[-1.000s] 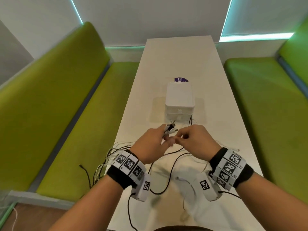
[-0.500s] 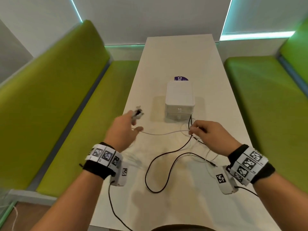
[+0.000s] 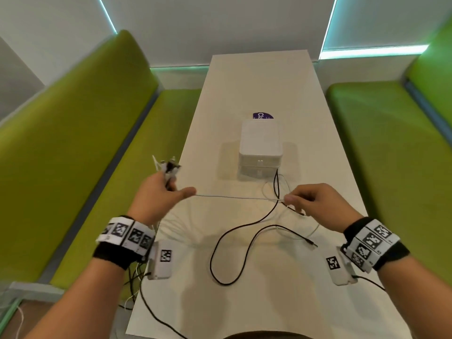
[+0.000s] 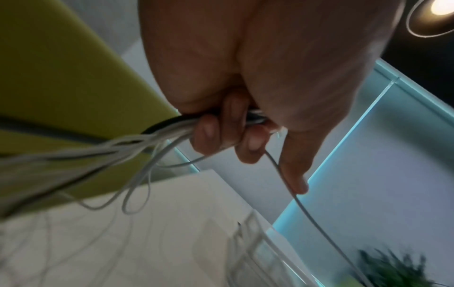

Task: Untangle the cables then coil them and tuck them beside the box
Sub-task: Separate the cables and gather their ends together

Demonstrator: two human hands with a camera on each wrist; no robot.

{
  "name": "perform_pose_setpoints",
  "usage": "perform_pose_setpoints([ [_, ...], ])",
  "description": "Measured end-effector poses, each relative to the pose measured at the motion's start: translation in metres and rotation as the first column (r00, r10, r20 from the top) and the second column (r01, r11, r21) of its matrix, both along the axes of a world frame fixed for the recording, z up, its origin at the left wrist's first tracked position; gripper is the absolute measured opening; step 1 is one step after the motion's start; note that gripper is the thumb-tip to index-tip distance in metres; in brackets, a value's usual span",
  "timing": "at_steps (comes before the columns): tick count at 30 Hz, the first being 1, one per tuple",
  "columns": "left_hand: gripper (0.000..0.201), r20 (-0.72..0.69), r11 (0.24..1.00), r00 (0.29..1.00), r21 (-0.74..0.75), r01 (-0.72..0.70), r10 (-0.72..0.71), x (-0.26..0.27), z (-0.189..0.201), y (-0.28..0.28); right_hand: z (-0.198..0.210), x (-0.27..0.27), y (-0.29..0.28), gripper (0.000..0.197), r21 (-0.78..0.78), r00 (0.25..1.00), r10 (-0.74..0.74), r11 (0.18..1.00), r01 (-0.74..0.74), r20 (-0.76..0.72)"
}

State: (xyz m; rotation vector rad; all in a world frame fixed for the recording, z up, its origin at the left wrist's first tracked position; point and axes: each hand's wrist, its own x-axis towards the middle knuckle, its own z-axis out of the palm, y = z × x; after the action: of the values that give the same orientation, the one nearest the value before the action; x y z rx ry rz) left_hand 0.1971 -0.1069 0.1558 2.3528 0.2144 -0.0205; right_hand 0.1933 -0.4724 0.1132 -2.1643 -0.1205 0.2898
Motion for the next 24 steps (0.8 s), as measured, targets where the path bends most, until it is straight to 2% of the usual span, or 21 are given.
perform_pose_setpoints([
  [3,0.045,0.048,0.954,0.993,0.276,-0.121,0.112,0.0,0.007,0.043,-0.015,0.008,-0.023,0.023,-0.075,0.988,-0.147,0.986,0.15,0.044],
  [6,0.037,0.056,0.824,0.986,0.543,-0.16,0.155,0.003,0.011,0.092,-0.038,0.019,-0.064,0.015,-0.347,0.95,-0.295,0.885,0.31,0.099],
  [7,0.037,0.051,0.76,0.987,0.633,-0.15,0.152,0.003,0.01,0.106,-0.045,0.02,-0.077,0.008,-0.447,0.947,-0.31,0.838,0.312,0.081],
  [9,0.04,0.026,0.64,0.993,0.763,-0.093,0.113,0.002,0.006,0.122,-0.059,0.018,-0.094,0.016,-0.587,0.957,-0.286,0.783,0.206,-0.046],
  [11,0.04,-0.039,0.596,0.996,0.803,-0.016,0.079,0.001,-0.003,0.122,-0.071,0.012,-0.099,0.022,-0.653,0.959,-0.233,0.754,0.071,-0.164],
  [13,0.036,-0.12,0.635,0.99,0.771,0.047,0.072,0.003,-0.017,0.11,-0.08,0.007,-0.096,0.015,-0.668,0.966,-0.218,0.741,0.073,-0.136],
  [14,0.032,-0.153,0.687,0.986,0.724,0.065,0.068,0.004,-0.023,0.101,-0.082,0.006,-0.095,0.01,-0.673,0.971,-0.215,0.734,0.089,-0.106],
  [17,0.015,-0.178,0.895,0.984,0.439,0.085,-0.006,0.008,-0.035,0.063,-0.081,0.01,-0.09,0.014,-0.71,0.971,-0.21,0.7,0.069,-0.113],
  [19,0.005,-0.116,0.97,0.99,0.222,0.1,-0.075,0.009,-0.035,0.036,-0.066,0.017,-0.089,0.01,-0.674,0.971,-0.233,0.726,0.137,-0.054],
  [22,0.017,0.029,0.989,0.989,-0.027,0.145,-0.144,0.013,-0.028,0.004,-0.023,0.026,-0.076,0.011,-0.488,0.945,-0.235,0.812,0.32,0.227],
  [24,0.021,0.077,0.972,0.978,-0.121,0.202,-0.194,0.016,-0.02,-0.016,0.015,0.024,-0.058,0.007,-0.381,0.921,-0.152,0.877,0.294,0.36],
])
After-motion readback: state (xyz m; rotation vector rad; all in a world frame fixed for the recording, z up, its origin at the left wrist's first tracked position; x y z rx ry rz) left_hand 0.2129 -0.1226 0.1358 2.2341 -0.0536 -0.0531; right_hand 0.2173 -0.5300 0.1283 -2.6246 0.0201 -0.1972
